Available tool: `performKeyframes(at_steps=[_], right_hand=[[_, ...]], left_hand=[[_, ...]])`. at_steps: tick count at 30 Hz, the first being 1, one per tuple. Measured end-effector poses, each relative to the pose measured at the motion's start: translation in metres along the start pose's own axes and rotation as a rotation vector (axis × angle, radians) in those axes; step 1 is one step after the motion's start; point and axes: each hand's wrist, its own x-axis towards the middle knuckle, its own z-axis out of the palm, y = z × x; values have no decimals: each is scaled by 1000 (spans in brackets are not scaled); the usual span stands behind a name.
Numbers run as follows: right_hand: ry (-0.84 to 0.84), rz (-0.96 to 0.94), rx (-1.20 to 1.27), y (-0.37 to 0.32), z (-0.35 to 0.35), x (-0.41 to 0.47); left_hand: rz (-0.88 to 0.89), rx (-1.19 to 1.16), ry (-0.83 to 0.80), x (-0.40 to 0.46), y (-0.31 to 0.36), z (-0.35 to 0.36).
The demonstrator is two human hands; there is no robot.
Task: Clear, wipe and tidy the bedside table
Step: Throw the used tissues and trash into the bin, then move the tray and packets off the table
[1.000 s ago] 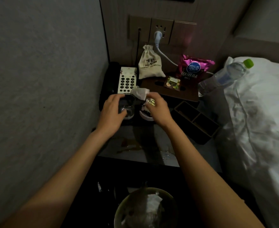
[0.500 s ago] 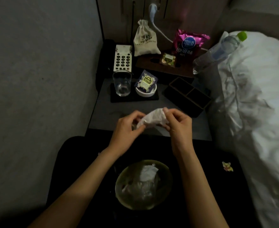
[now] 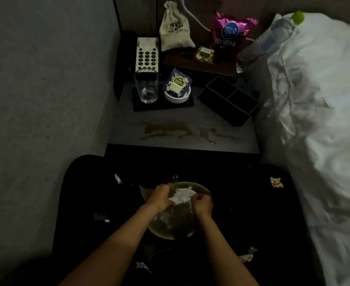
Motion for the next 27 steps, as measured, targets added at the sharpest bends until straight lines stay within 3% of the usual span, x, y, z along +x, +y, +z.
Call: performKeyframes(at_steps=[3, 6, 17, 22, 24, 27], right_hand=[[-100, 31, -54, 11, 6, 3], [-18, -54, -128, 9, 6, -1], [141, -587, 92, -113, -72, -25], [259, -815, 118, -171, -126, -10], [337, -860, 71, -190, -146, 3], [408, -799, -202, -211, -167, 32]], left_hand=[[2, 52, -14, 4, -7, 8], [-2, 39, 6, 6, -9, 10], [214, -543, 358, 17, 35, -71], [298, -721, 395, 21, 64, -112], [314, -742, 405, 27, 76, -124], [339, -769, 381, 38, 94, -142]])
